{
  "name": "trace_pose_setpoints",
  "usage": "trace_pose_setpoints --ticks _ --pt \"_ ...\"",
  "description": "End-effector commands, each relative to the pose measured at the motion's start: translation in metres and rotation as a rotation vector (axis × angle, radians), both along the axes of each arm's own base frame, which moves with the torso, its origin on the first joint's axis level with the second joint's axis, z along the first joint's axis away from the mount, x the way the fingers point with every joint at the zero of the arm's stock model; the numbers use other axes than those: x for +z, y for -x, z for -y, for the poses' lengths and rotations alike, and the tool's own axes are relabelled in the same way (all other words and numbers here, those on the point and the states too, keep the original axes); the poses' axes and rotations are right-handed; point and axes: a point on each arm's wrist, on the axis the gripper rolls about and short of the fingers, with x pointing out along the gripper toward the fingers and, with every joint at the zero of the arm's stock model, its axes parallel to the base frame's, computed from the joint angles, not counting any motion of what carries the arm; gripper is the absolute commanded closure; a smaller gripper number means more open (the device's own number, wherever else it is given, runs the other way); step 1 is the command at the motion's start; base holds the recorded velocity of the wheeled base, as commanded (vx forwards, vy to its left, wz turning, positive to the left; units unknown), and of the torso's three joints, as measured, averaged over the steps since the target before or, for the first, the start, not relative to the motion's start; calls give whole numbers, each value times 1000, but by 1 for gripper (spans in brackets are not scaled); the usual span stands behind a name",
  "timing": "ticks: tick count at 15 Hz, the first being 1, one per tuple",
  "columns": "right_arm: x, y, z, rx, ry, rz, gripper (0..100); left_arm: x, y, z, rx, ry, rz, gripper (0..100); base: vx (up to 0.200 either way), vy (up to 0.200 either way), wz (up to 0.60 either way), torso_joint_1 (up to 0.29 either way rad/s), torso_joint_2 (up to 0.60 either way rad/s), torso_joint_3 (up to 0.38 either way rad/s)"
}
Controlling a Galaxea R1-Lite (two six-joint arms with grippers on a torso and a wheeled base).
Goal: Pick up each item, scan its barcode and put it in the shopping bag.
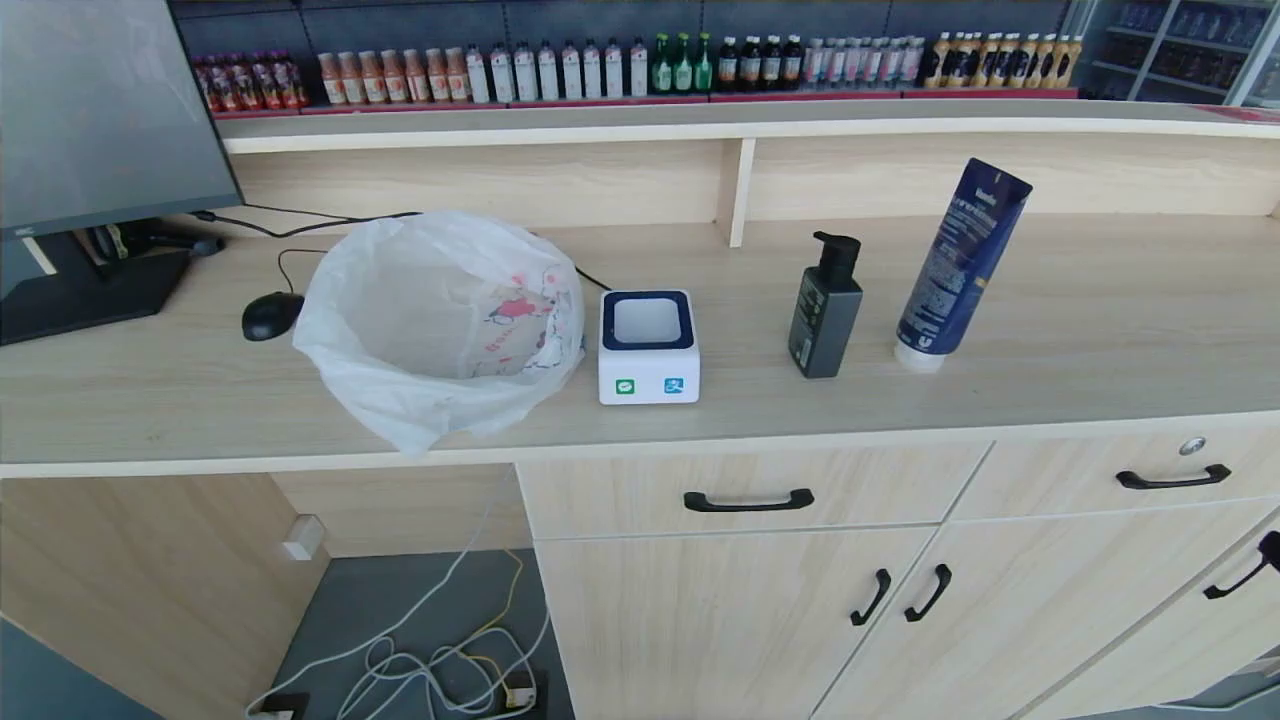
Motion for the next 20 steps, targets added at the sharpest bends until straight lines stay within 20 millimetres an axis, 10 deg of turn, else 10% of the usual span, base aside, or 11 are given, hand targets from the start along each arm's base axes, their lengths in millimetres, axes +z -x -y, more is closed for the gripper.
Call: trace_pose_setpoints --ticks 1,10,20 --pt "-9 -37 -12 67 30 -154 0 0 0 0 0 0 0 0 0 0 0 0 0 0" --pt "18 -138 -47 172 36 -188 0 0 0 0 0 0 0 0 0 0 0 0 0 0" --pt "31 -203 -75 200 28 -118 0 0 0 0 0 0 0 0 0 0 0 0 0 0"
